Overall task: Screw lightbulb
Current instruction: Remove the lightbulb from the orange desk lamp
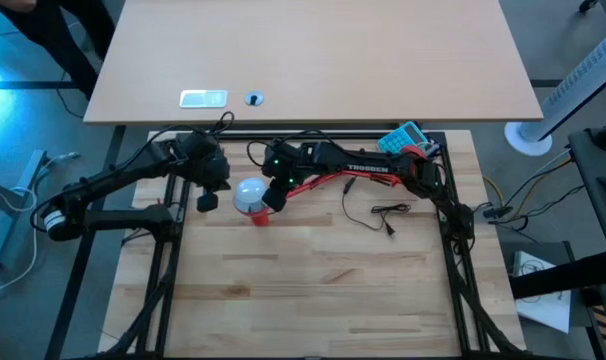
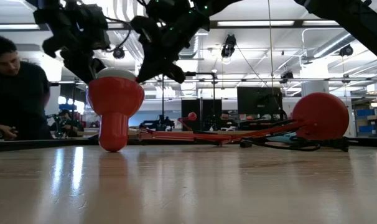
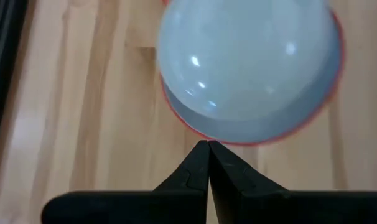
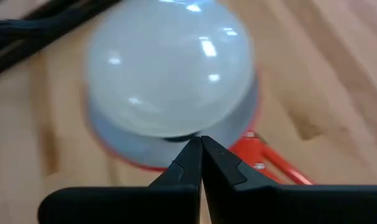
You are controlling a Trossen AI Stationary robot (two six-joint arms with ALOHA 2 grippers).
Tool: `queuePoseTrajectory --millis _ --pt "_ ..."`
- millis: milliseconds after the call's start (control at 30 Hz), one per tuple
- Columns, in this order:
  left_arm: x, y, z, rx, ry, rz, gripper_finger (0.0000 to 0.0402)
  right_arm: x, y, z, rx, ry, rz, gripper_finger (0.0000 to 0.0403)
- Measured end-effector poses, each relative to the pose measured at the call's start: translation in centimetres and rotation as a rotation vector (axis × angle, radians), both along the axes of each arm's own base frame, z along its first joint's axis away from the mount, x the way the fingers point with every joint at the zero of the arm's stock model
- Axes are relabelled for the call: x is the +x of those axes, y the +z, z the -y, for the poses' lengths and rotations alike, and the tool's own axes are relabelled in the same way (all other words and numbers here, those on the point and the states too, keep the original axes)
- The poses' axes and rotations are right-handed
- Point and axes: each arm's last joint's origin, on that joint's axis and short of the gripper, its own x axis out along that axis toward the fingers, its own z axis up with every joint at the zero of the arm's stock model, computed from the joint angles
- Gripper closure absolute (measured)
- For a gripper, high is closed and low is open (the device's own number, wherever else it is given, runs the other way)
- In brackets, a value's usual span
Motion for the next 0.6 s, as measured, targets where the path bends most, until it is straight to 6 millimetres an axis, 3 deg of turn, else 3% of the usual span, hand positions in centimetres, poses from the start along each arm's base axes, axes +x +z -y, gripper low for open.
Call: queuePoseTrajectory --millis 233,600 --pt "1.7 -1.2 -1.2 0.008 -0.03 -0.023 0.0402 0.2 0.3 -1.2 0.05 0.066 0.018 0.0403" --pt "1.1 -0.3 -0.4 -0.089 -0.008 0.033 0.0401 0.3 0.1 -0.6 -0.008 0.033 0.02 0.0403"
